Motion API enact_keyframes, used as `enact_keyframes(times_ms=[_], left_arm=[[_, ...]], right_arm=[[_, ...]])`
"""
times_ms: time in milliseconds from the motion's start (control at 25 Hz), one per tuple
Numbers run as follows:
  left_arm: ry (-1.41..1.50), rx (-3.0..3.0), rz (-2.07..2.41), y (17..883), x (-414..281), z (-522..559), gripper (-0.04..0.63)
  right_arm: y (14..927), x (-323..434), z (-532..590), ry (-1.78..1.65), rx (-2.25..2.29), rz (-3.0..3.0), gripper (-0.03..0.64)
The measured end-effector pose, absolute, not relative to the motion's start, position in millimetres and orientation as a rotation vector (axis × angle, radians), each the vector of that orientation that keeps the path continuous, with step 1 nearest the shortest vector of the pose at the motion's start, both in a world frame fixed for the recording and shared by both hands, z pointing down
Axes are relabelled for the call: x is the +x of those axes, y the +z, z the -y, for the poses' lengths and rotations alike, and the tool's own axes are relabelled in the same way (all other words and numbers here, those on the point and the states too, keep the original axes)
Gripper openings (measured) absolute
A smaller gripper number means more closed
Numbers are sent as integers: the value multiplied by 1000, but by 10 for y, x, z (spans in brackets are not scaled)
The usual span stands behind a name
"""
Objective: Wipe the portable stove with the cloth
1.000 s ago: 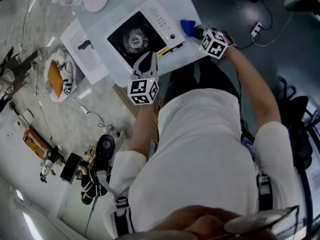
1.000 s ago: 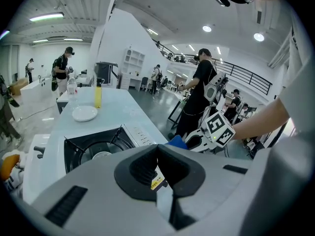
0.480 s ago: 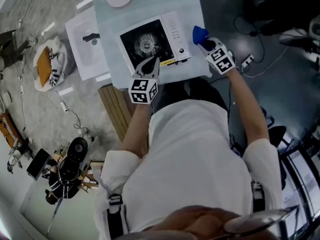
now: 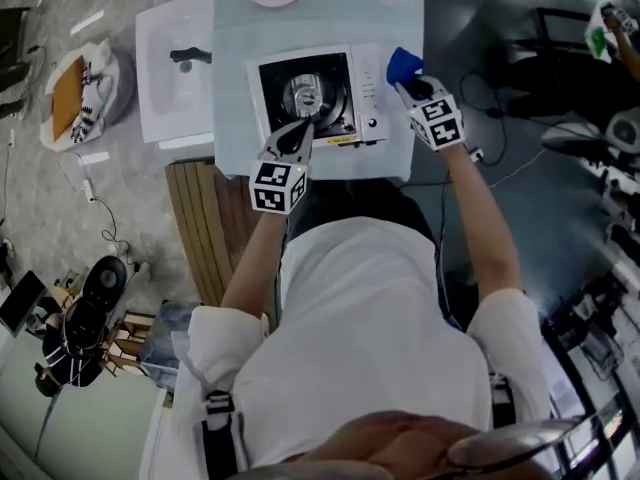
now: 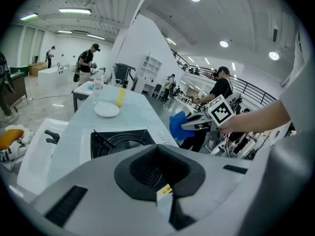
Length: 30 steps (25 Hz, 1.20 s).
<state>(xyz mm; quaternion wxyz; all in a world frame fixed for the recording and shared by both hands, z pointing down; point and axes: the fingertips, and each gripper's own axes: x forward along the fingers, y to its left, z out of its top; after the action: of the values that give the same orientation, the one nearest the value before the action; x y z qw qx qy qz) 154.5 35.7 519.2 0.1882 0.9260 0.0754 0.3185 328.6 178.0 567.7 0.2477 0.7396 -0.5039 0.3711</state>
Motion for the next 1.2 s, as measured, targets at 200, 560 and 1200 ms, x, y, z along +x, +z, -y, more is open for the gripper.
enact_keyframes(times_ms=[200, 560, 1200], left_arm=[[871, 2588, -154, 5174, 1495, -175, 32], [840, 2561, -72, 5234, 1452, 72, 32], [883, 2487, 56, 5309, 1651, 53, 32]], right_arm=[[5589, 3543, -1482, 986, 2019, 1364, 81], [5804, 3964, -1007, 922, 1887, 1376, 81], [6450, 4329, -688, 1040, 1660, 1447, 81]])
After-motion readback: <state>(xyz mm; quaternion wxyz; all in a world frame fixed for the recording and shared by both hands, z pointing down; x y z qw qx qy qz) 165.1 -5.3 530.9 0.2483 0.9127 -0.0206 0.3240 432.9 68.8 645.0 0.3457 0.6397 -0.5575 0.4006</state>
